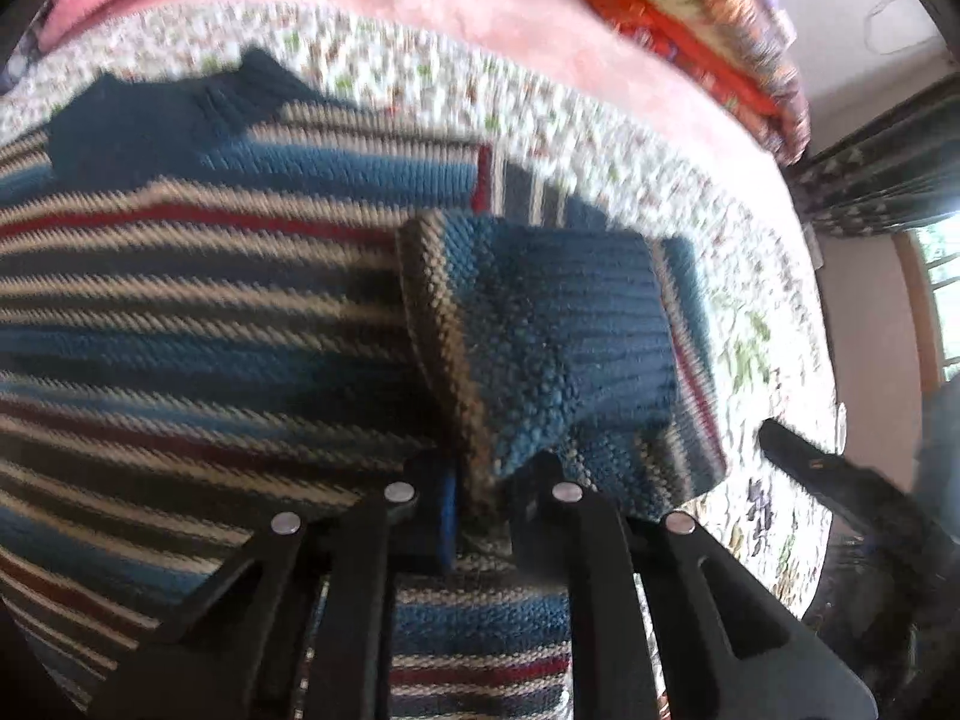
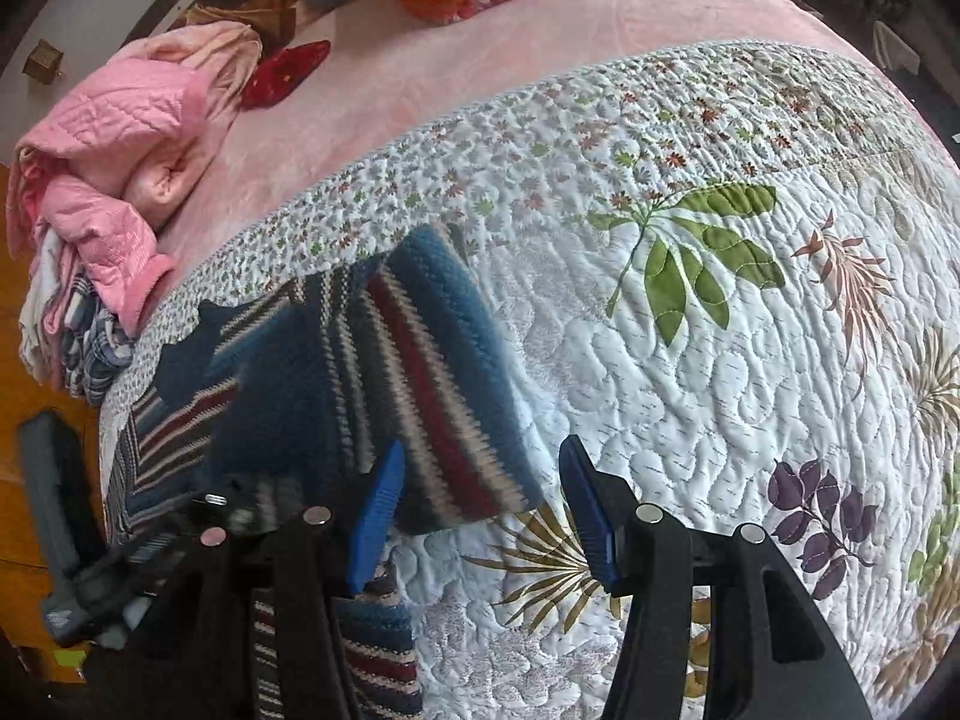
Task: Fold small clothes
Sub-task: 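Grasp the other sleeve cuff with the left tool and lift it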
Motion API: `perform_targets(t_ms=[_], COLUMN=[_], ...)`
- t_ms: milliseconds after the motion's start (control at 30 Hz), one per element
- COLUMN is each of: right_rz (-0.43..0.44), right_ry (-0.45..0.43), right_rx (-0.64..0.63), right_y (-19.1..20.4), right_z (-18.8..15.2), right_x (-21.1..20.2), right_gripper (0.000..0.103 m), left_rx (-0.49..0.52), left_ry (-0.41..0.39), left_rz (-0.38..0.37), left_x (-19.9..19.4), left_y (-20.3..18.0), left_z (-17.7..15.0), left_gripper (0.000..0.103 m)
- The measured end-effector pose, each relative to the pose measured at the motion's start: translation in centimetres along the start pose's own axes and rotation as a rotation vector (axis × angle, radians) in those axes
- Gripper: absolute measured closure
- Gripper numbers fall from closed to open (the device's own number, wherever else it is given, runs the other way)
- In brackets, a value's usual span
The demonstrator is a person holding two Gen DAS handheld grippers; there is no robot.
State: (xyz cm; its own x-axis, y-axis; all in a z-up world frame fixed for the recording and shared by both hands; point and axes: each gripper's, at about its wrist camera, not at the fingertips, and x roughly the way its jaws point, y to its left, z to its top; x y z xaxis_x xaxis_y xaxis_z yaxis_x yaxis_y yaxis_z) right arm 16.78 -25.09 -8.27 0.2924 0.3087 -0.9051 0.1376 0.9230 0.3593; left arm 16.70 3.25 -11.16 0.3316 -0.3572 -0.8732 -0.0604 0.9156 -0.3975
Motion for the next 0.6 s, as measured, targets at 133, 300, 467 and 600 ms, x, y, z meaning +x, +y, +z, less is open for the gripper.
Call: perform_targets(t_ms=[133, 300, 467, 600], right_rz=[0.051, 0.102, 0.130, 0.073], right_ry=[0.025, 0.065, 0.108, 0.125], right_rx=[0.004, -0.002, -0.008, -0.061], right_y=[0.7, 2.4, 4.8, 6.7], right_z=[-0.3, -0.7, -1.3, -1.8], right_x=[1.2, 2.9, 4.9, 6.3], right_gripper=[0.048, 0.049, 0.050, 0.052], left_rx=[0.041, 0.042, 0.029, 0.001], left_ry=[-0.073, -0.126, -0.151, -0.149], left_rz=[0.017, 0.038, 0.049, 0.063], left_x=[-3.1, -6.6, -8.1, -7.6], left_y=[1.5, 4.6, 7.7, 10.4], left_z=[0.3, 1.5, 1.8, 1.8], left_gripper=[0.092, 0.092, 0.092, 0.092])
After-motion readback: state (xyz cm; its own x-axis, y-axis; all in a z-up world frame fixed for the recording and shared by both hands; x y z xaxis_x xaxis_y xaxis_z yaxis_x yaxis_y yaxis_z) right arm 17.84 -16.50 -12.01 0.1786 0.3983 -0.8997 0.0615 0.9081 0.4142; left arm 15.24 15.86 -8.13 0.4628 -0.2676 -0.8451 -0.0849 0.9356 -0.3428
